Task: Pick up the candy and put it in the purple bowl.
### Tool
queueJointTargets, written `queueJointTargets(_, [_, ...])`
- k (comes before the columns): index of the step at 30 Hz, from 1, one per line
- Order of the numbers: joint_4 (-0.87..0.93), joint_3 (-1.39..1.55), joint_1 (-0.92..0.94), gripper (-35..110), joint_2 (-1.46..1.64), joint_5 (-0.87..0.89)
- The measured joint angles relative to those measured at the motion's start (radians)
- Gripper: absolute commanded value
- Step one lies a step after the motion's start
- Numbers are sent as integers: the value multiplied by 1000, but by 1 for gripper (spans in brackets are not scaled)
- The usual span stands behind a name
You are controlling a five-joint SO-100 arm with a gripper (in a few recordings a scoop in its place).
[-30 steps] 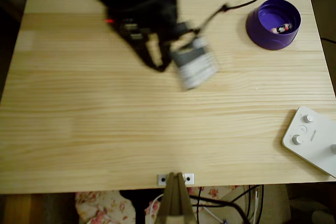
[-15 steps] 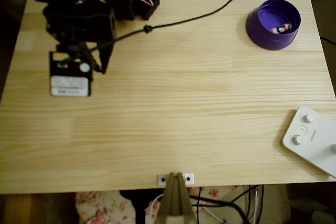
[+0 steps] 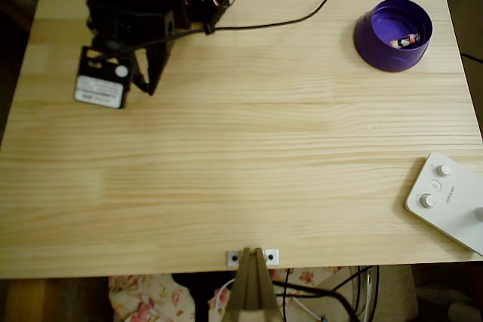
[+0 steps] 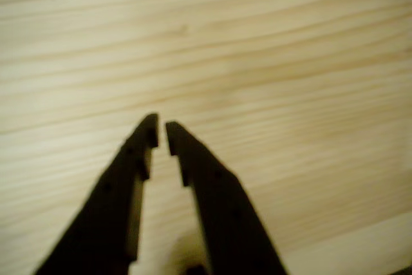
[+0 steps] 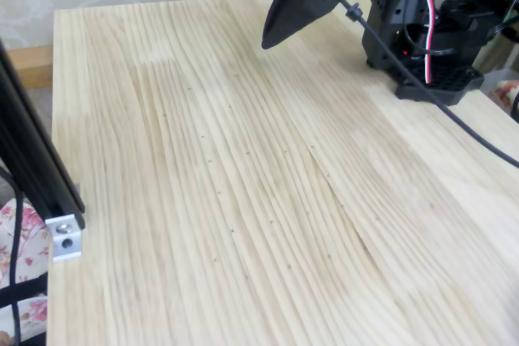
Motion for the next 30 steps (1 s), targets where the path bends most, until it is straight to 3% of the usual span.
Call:
queueJointTargets(8, [63,95,-69,-1,198,44])
queueJointTargets(30, [81,133,-69,-1,213,44])
